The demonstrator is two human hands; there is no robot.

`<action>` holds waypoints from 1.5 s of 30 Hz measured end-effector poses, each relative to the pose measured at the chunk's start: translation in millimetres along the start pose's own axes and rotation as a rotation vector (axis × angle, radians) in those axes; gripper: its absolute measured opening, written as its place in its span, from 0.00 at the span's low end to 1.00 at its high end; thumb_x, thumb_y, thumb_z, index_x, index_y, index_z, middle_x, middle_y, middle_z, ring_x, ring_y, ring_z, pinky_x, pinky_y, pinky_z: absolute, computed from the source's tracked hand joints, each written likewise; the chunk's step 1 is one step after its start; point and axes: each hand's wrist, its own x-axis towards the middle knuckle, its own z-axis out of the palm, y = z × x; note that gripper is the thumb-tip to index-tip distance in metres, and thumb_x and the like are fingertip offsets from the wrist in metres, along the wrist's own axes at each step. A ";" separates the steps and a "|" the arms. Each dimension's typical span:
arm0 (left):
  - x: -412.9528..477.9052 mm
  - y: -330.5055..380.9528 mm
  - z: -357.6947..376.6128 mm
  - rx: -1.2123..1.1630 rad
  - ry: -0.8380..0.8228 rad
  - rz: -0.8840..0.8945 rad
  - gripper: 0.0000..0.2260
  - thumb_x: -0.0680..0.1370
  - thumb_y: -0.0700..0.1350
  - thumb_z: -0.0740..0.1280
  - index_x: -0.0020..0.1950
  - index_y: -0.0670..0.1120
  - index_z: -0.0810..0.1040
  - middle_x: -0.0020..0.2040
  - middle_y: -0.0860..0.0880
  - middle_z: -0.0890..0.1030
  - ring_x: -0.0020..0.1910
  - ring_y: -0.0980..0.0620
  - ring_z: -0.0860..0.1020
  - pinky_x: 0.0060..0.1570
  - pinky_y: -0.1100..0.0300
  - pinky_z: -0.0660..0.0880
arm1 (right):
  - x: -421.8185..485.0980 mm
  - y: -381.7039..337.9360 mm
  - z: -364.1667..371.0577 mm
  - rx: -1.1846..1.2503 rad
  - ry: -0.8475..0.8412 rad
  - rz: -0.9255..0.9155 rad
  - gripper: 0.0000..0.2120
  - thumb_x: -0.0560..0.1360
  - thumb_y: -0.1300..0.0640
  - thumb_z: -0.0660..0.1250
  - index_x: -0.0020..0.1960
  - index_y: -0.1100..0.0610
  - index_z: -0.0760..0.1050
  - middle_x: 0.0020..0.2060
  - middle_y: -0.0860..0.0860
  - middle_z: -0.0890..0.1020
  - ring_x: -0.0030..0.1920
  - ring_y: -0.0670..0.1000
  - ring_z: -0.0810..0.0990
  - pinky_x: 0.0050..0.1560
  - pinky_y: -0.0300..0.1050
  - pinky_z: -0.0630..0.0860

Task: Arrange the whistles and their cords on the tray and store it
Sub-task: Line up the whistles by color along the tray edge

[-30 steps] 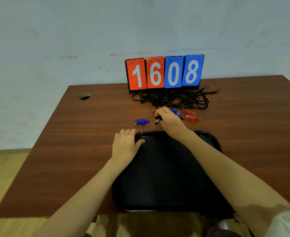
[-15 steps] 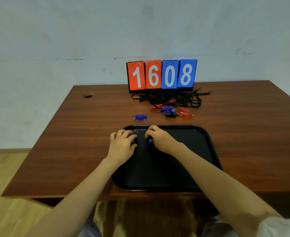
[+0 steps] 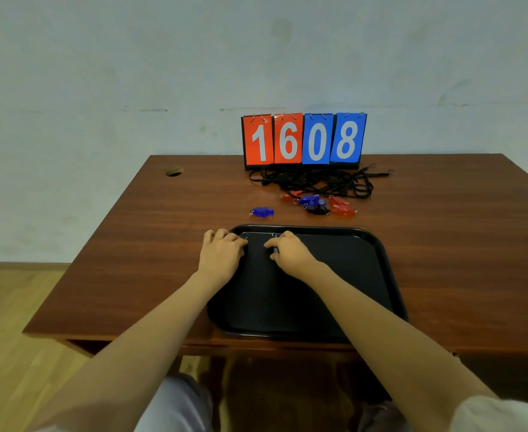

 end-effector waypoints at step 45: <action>26.2 33.5 -17.4 -0.068 0.045 0.030 0.22 0.74 0.40 0.61 0.69 0.46 0.67 0.70 0.45 0.65 0.69 0.44 0.62 0.68 0.51 0.56 | -4.4 17.9 -35.9 0.026 0.222 0.037 0.20 0.77 0.54 0.65 0.68 0.54 0.68 0.64 0.52 0.72 0.64 0.52 0.72 0.63 0.48 0.72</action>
